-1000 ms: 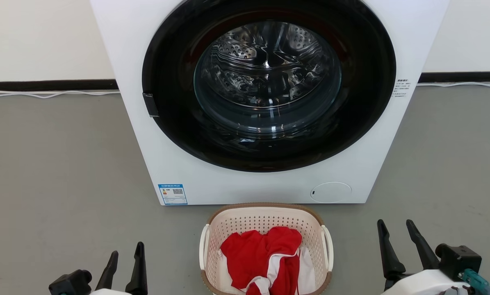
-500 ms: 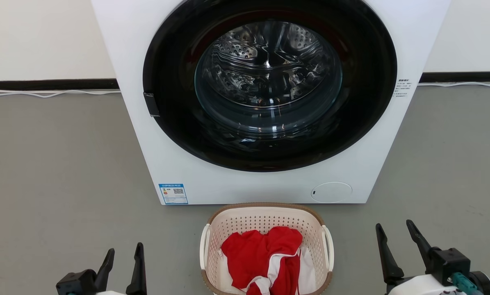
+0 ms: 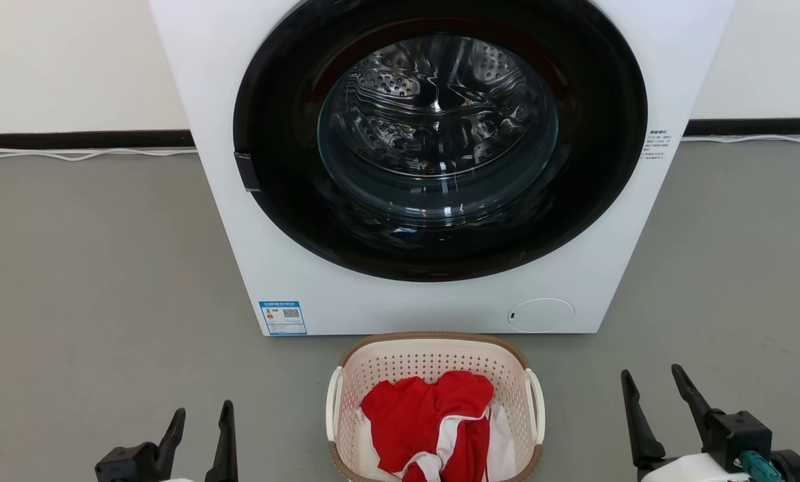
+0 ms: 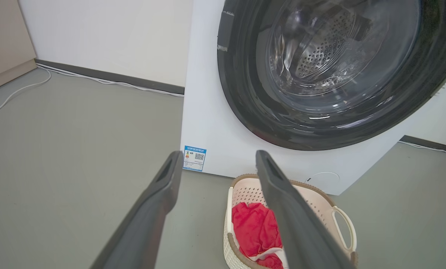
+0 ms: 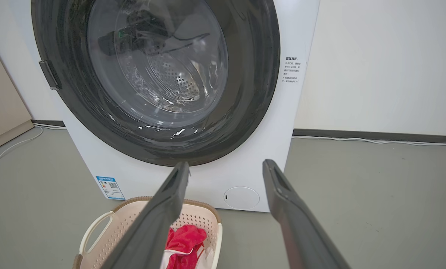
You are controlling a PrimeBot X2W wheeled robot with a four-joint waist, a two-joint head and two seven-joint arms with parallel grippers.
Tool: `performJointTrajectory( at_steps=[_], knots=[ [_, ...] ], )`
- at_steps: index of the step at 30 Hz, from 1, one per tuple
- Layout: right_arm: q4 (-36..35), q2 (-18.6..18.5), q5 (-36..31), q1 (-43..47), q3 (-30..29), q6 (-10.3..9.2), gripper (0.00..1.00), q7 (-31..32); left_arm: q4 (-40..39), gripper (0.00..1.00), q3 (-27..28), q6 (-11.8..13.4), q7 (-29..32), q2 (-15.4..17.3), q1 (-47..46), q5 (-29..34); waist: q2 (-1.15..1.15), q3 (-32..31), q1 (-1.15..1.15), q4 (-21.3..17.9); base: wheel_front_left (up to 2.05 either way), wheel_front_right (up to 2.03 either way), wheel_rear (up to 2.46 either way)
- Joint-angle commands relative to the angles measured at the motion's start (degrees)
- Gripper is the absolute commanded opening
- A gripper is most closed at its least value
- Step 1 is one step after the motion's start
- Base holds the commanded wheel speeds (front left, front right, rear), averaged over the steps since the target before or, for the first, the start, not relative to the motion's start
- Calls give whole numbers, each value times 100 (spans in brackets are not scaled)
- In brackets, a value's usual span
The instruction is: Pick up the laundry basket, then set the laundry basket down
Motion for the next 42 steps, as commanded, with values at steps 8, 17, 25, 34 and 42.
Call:
performJointTrajectory(
  at_steps=[8, 17, 25, 34, 42],
  knots=[
    [-115, -10, -66, -55, 97, 36, 100, -79, -74, 100, 204, -55, -79, 67, -169, 20, 0, 11, 0, 3, 0, 0, 0],
    [-106, -3, -111, -149, 92, 36, 100, -79, -71, 100, 173, -71, -79, 67, -261, 3, 0, 176, 0, 33, 0, 0, 0],
    [-48, 1, -80, -627, 24, 36, 100, -79, 49, 100, 38, -102, -79, 67, -804, -13, 0, 942, 0, 101, 0, 0, 0],
    [701, 3, -169, -1770, -7, 36, 100, -79, 734, 100, -145, -132, -79, 67, -2010, -106, 0, 2160, 0, 204, 0, 0, 0],
    [1795, 3, -383, -2795, -69, 36, 100, -67, 1428, 100, -526, -139, -79, 115, -2874, -168, 0, 2853, 0, 180, 0, 0, 0]
  ],
)
